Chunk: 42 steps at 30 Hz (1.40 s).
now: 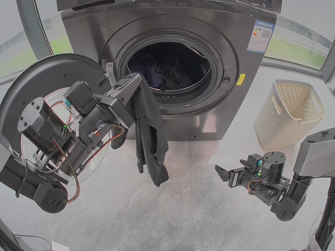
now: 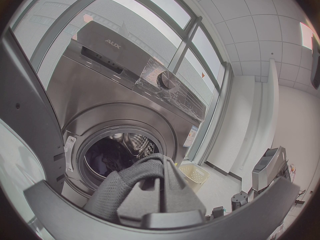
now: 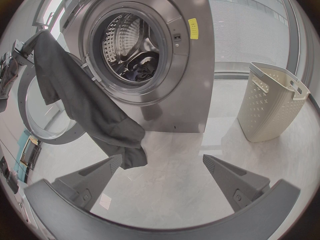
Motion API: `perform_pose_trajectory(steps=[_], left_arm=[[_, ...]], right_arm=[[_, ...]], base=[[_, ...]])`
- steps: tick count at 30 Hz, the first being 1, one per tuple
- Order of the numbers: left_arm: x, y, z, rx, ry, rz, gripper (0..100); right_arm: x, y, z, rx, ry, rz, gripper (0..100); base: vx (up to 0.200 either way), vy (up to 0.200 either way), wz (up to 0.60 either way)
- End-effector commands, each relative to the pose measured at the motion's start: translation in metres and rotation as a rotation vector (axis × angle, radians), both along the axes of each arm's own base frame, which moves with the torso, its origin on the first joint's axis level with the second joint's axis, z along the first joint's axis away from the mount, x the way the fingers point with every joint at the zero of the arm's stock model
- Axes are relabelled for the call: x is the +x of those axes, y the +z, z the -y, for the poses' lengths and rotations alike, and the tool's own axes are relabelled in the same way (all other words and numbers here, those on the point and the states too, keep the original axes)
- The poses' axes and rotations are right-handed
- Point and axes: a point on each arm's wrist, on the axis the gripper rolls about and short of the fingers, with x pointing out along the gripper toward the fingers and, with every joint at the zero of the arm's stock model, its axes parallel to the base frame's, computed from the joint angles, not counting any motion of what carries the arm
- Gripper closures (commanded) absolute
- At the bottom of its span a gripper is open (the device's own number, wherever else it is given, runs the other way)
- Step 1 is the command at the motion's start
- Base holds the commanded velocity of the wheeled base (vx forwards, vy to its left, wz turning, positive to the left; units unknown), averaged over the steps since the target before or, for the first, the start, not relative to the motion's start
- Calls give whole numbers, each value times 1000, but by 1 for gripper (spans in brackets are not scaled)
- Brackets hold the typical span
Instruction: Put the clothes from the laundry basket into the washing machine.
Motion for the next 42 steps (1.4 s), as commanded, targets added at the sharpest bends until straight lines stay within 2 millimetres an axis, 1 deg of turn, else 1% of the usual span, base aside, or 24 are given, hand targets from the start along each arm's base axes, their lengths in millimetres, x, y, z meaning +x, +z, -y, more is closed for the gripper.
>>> perform_pose_trajectory(steps=[1, 4, 6, 8, 9, 10, 11, 12, 13, 15, 16, 17, 19, 21, 23, 24, 26, 29, 33, 35, 36, 37, 39, 42], left_arm=[[-1, -1, 2, 1, -9, -3, 100], [-3, 0, 5, 4, -16, 2, 100], [-5, 2, 5, 0, -22, 8, 100], [-10, 5, 7, -5, -37, 18, 100], [-10, 6, 7, -7, -39, 20, 100], [-11, 6, 7, -7, -42, 20, 100], [-11, 6, 8, -8, -44, 20, 100], [-11, 6, 8, -8, -44, 20, 100], [-12, 6, 8, -9, -47, 21, 100], [-12, 6, 8, -9, -47, 21, 100], [-12, 6, 8, -9, -47, 21, 100], [-12, 6, 8, -8, -47, 20, 100], [-12, 6, 8, -8, -47, 20, 100], [-12, 5, 8, -8, -48, 17, 100], [-12, 5, 8, -8, -48, 17, 100], [-12, 5, 8, -8, -48, 17, 100], [-11, 5, 9, -7, -48, 16, 100], [-11, 4, 9, -5, -48, 14, 100], [-10, 4, 9, -4, -47, 13, 100], [-11, 3, 10, -3, -49, 10, 100], [-11, 3, 10, -3, -49, 10, 100], [-11, 2, 10, -1, -49, 9, 100], [-11, 2, 10, -1, -49, 7, 100], [-11, 2, 10, -1, -49, 7, 100]], right_arm=[[14, 8, -2, 27, -13, 50, 0], [33, 16, -16, 51, 2, 115, 0], [43, 13, -31, 54, 30, 142, 0], [46, 7, -48, 55, 79, 150, 0], [48, 5, -52, 58, 88, 154, 0], [50, 3, -62, 65, 111, 165, 0], [52, 2, -67, 71, 122, 174, 0], [52, 2, -67, 71, 122, 174, 0], [56, 1, -79, 81, 154, 194, 0], [59, 0, -87, 73, 173, 211, 0], [59, 0, -88, 73, 175, 213, 0], [59, 0, -96, 77, 192, 223, 0], [57, 1, -105, 83, 221, 232, 0], [52, 0, -112, 80, 254, 233, 0], [45, -5, -120, 75, 284, 221, 0], [44, -5, -120, 75, 287, 220, 0], [37, -8, -129, 73, 319, 214, 0], [36, -8, -135, 77, 336, 219, 0], [46, -10, -145, 86, 336, 252, 0], [59, -11, -151, 103, 325, 283, 0], [59, -11, -151, 102, 326, 284, 0], [66, -14, -155, 108, 322, 294, 0], [72, -15, -160, 119, 322, 312, 0], [74, -14, -166, 134, 357, 330, 0]], base=[[0, 0, 0], [0, 0, 0], [0, 0, 0], [0, 0, 0], [0, 0, 0], [0, 0, 0], [0, 0, 0], [0, 0, 0], [0, 0, 0], [0, 0, 0], [0, 0, 0], [0, 0, 0], [0, 0, 0], [0, 0, 0], [0, 0, 0], [0, 0, 0], [0, 0, 0], [0, 0, 0], [0, 0, 0], [0, 0, 0], [0, 0, 0], [0, 0, 0], [0, 0, 0], [0, 0, 0]])
